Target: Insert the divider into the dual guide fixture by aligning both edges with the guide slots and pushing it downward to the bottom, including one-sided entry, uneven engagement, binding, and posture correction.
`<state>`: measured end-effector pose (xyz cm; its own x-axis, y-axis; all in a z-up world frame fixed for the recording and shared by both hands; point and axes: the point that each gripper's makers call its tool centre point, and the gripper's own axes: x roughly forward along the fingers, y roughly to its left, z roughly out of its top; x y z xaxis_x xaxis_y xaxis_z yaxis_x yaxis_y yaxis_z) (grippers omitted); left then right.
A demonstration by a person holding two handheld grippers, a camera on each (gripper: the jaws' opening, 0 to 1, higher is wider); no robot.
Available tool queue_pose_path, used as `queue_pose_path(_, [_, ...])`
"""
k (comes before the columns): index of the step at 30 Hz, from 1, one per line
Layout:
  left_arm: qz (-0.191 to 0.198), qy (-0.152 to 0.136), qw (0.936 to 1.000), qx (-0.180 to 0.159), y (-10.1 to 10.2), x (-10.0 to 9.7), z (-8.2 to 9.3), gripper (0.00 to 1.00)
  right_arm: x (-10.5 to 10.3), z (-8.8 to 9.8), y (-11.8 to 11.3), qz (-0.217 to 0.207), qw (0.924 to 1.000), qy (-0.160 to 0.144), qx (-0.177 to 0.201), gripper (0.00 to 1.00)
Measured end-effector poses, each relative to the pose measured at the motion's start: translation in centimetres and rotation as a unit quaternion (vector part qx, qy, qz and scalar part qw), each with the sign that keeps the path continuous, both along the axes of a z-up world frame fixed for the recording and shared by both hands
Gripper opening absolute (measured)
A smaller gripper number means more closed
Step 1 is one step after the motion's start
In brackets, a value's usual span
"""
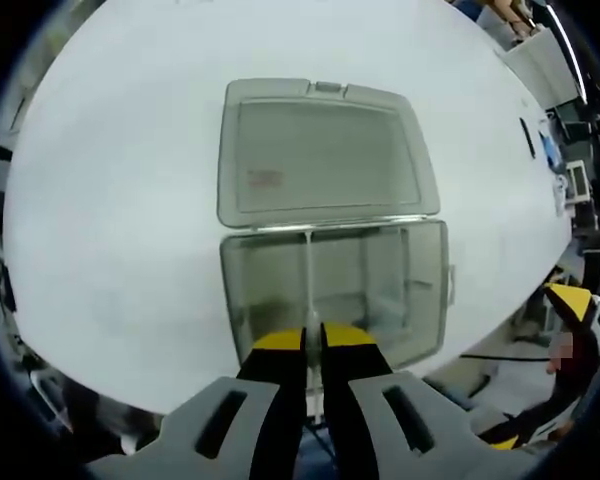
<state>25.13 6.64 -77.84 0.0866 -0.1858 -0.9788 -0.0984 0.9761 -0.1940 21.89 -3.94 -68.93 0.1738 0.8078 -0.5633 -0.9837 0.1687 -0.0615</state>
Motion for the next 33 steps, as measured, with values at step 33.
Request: queue_pose_path(33, [-0.022,0.002,0.9992,0.033,-0.08,0.23,-0.21,0.00,0.12,-0.03,0.21,0.011,0.9999,-0.002,-0.008,0.71])
